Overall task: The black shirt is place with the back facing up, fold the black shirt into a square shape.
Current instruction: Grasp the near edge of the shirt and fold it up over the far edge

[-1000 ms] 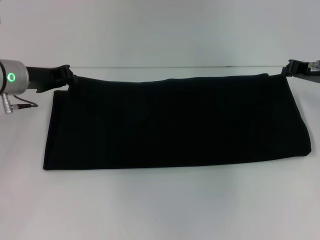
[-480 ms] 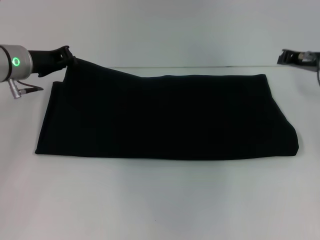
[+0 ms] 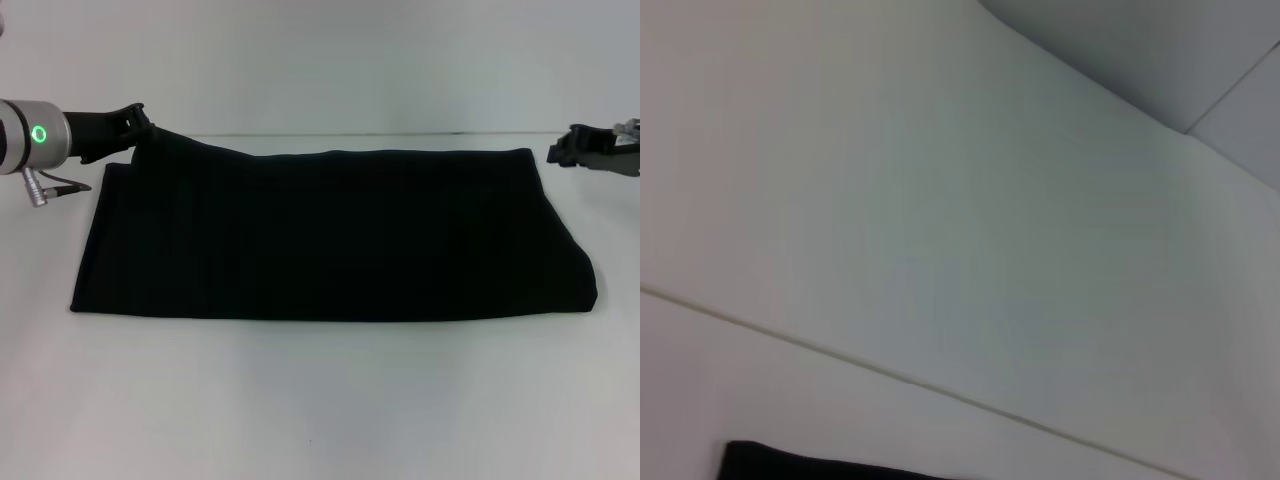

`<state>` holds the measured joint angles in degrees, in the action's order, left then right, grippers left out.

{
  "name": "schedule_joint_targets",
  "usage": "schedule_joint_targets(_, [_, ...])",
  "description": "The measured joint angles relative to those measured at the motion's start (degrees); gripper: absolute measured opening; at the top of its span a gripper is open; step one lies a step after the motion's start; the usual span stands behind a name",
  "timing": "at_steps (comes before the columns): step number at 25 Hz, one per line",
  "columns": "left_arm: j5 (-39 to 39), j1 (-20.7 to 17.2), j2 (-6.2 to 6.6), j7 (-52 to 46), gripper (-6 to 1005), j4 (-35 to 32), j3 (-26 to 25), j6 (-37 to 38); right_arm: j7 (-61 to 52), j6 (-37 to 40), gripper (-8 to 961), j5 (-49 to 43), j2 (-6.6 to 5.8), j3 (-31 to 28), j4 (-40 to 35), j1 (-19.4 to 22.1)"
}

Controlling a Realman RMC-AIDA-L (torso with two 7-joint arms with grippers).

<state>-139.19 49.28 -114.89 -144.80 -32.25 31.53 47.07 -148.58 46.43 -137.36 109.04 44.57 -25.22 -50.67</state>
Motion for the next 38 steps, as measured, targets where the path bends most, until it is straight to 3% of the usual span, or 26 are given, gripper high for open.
schedule_joint_targets(2, [0.01, 0.24, -0.09, 0.07, 1, 0.0, 0.24, 0.01, -1.46, 2.01, 109, -0.03, -0.8, 0.06, 0.2, -0.03])
schedule_joint_targets(5, [0.12, 0.3, -0.21, 0.1, 2, -0.01, 0.93, 0.03, -3.01, 2.67, 242, -0.19, -1.03, 0.41, 0.64, -0.01])
schedule_joint_targets(12, [0.17, 0.3, -0.71, 0.05, 2, -0.32, 1.51, 0.12, -3.29, 0.59, 376, -1.0, -1.22, 0.71, 4.22, -0.61])
schedule_joint_targets(18, [0.27, 0.29, -1.23, 0.06, 2, -0.25, 1.52, 0.13, -2.85, -6.89, 510, -1.07, 0.91, 0.98, 6.0, -0.93])
schedule_joint_targets(23, [0.29, 0.14, -1.51, 0.05, 2, -0.31, 1.51, 0.13, -2.69, -13.64, 513, -1.07, 3.67, 3.1, 6.09, -1.16])
schedule_joint_targets(27, [0.29, 0.11, -1.53, 0.02, 2, -0.27, 1.51, 0.13, -2.67, -15.94, 512, -1.07, 4.46, 3.63, 6.3, -1.2])
schedule_joint_targets(38, [0.28, 0.03, -1.69, 0.04, 1, -0.4, 1.51, 0.12, -2.69, -16.13, 480, -1.07, 4.81, 4.99, 8.0, -1.97])
